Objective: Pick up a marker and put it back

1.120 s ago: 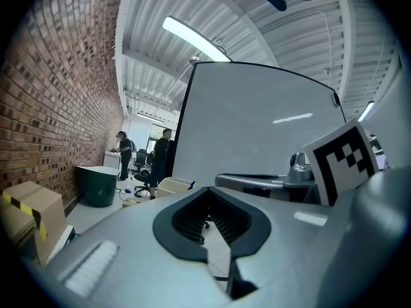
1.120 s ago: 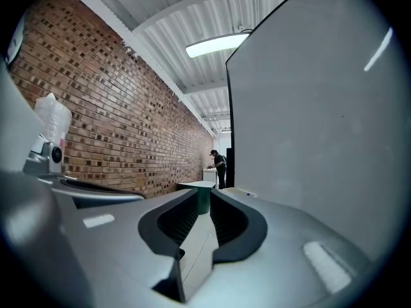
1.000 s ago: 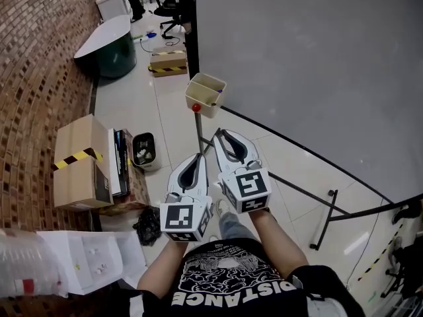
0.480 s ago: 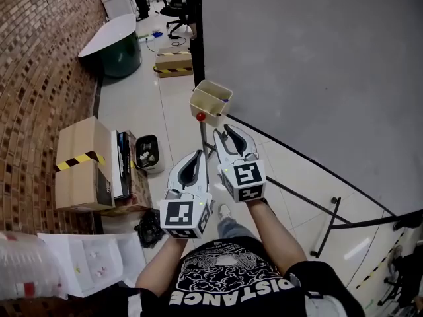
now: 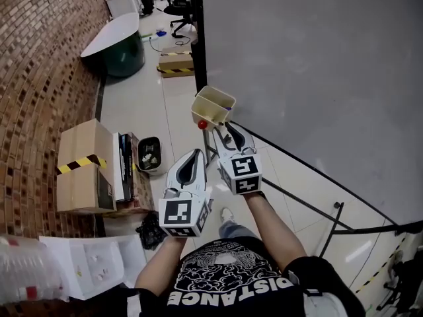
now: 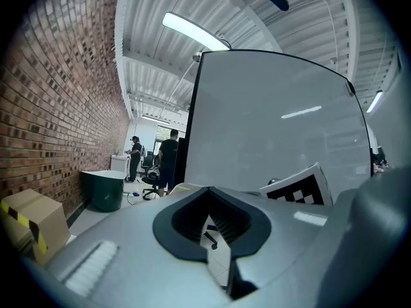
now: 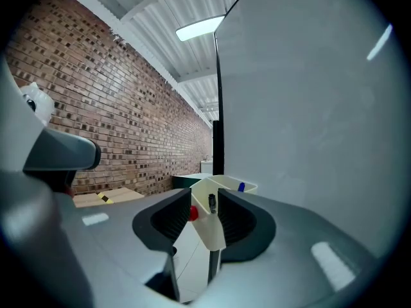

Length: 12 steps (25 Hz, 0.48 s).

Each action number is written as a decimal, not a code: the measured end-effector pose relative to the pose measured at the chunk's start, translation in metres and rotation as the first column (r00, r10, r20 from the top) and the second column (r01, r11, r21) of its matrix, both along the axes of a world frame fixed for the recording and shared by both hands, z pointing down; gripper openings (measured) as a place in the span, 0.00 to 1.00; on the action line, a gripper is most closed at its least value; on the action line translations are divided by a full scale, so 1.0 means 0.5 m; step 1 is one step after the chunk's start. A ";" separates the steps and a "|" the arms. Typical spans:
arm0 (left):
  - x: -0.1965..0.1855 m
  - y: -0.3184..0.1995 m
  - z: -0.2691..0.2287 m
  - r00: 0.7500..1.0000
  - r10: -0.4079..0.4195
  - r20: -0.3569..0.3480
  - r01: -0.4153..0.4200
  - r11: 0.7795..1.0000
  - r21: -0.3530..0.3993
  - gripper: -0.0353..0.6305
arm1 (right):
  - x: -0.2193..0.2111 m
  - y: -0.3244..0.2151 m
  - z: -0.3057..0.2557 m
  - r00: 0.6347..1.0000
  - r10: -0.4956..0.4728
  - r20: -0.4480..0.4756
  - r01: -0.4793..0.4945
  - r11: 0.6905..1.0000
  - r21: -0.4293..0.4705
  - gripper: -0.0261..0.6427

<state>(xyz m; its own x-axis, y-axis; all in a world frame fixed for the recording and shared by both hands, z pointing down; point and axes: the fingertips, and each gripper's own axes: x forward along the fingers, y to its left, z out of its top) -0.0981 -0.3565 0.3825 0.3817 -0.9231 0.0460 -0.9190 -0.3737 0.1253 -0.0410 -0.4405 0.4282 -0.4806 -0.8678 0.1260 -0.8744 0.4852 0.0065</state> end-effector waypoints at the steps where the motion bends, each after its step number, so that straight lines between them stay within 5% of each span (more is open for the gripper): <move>1: -0.001 -0.005 0.002 1.000 -0.003 -0.001 0.003 1.000 -0.003 0.06 | -0.001 -0.006 0.003 1.000 -0.002 0.000 0.002 1.000 -0.004 0.19; 12: -0.005 -0.034 0.022 1.000 -0.024 -0.001 0.024 0.999 -0.032 0.06 | 0.006 -0.051 0.033 1.000 0.018 -0.025 -0.019 0.999 -0.036 0.16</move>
<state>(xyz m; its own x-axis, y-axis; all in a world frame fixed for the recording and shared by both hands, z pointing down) -0.1006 -0.3737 0.3933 0.3593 -0.9302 0.0753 -0.9276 -0.3471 0.1382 -0.0381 -0.4659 0.4447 -0.4607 -0.8712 0.1694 -0.8831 0.4690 0.0106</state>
